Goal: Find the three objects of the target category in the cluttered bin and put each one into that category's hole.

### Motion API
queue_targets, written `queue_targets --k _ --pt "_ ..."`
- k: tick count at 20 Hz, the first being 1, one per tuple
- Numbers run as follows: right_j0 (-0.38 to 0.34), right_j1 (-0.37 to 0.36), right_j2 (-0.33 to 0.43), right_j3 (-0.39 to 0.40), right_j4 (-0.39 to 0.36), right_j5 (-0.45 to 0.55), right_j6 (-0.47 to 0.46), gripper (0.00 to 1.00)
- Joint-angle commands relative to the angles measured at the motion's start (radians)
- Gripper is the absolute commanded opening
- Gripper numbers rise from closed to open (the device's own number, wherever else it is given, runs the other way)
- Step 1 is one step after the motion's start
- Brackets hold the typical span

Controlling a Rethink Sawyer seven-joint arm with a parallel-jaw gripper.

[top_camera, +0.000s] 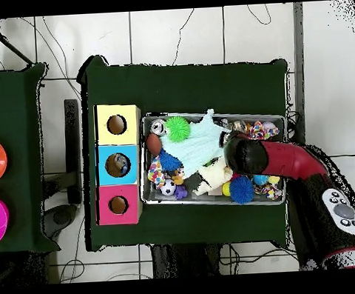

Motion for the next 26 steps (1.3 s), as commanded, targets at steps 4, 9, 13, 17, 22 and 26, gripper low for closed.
queue_targets --k 4,9,13,17,22,26 --pt "-0.124 -0.136 0.131 0.072 0.034 0.191 -0.139 0.0" --pt "-0.162 -0.192 0.155 0.091 0.029 0.251 -0.173 0.0" --pt "-0.183 -0.247 0.168 0.11 0.028 0.297 -0.186 0.0" --pt "-0.189 -0.322 0.172 0.136 0.039 0.363 -0.185 0.0" --pt "-0.171 -0.37 0.168 0.154 0.041 0.401 -0.155 0.0" --pt "-0.161 -0.403 0.162 0.163 0.042 0.427 -0.145 0.0"
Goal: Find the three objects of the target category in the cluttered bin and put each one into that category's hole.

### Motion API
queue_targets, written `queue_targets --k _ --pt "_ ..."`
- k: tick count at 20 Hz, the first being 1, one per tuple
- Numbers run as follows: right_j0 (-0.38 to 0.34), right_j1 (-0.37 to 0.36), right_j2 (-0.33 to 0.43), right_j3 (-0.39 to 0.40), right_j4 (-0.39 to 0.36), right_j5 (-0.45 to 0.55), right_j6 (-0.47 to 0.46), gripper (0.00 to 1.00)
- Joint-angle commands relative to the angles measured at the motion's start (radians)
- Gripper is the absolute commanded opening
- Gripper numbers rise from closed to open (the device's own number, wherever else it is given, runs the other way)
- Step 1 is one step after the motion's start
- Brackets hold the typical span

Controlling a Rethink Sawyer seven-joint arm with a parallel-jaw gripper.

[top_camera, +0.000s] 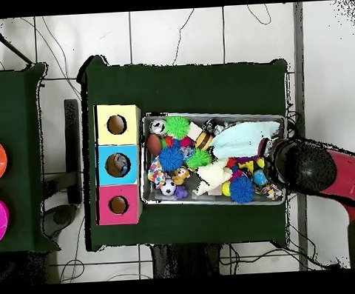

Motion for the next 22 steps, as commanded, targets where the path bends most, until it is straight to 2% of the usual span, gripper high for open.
queue_targets --k 1,15,22 --pt "0.008 -0.097 0.063 0.08 0.025 0.141 -0.142 0.0" --pt "0.009 -0.184 0.044 0.156 0.032 0.151 -0.125 0.0" --pt "0.036 -0.151 0.034 0.207 0.012 0.041 -0.034 0.0"
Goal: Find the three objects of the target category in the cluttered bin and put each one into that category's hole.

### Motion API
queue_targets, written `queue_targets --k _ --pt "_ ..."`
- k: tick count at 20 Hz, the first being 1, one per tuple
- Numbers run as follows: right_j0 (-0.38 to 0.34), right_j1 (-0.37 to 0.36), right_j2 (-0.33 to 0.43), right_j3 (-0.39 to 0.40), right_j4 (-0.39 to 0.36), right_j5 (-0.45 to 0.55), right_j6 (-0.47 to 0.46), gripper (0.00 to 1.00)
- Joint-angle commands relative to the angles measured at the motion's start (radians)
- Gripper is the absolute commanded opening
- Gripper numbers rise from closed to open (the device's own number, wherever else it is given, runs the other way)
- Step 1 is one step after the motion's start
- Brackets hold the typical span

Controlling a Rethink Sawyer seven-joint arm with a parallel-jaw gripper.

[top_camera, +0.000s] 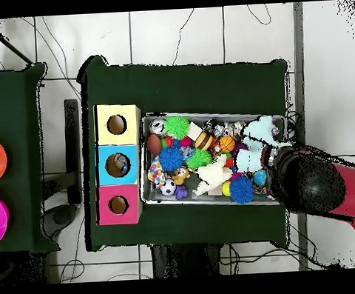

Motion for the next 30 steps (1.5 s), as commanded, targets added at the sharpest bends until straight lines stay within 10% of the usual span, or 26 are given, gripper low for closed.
queue_targets --k 1,30 --pt "0.021 0.016 0.041 0.129 0.006 -0.009 -0.039 1.0" --pt "0.156 0.212 -0.035 0.063 -0.01 -0.232 0.119 1.0"
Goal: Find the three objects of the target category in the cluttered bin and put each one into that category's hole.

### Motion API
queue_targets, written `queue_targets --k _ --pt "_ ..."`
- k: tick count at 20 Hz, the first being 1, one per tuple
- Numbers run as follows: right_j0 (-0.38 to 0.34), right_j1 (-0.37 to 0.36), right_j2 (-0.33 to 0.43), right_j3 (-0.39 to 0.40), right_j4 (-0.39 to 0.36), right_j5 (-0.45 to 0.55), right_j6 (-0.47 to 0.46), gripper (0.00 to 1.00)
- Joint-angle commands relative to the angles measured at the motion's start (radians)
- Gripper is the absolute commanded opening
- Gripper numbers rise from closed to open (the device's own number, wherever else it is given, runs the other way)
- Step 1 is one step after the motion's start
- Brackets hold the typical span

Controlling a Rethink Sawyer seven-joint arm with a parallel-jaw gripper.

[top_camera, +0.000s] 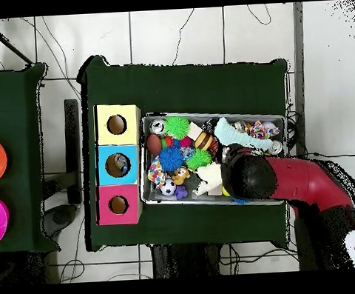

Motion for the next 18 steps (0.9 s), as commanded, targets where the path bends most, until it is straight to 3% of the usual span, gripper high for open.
queue_targets --k 1,7,18 --pt "0.026 0.06 -0.019 -0.001 0.001 -0.037 0.11 1.0" --pt "0.016 0.121 -0.009 -0.059 0.0 -0.037 0.078 1.0" --pt "0.084 0.167 -0.051 -0.092 0.013 -0.08 0.153 1.0"
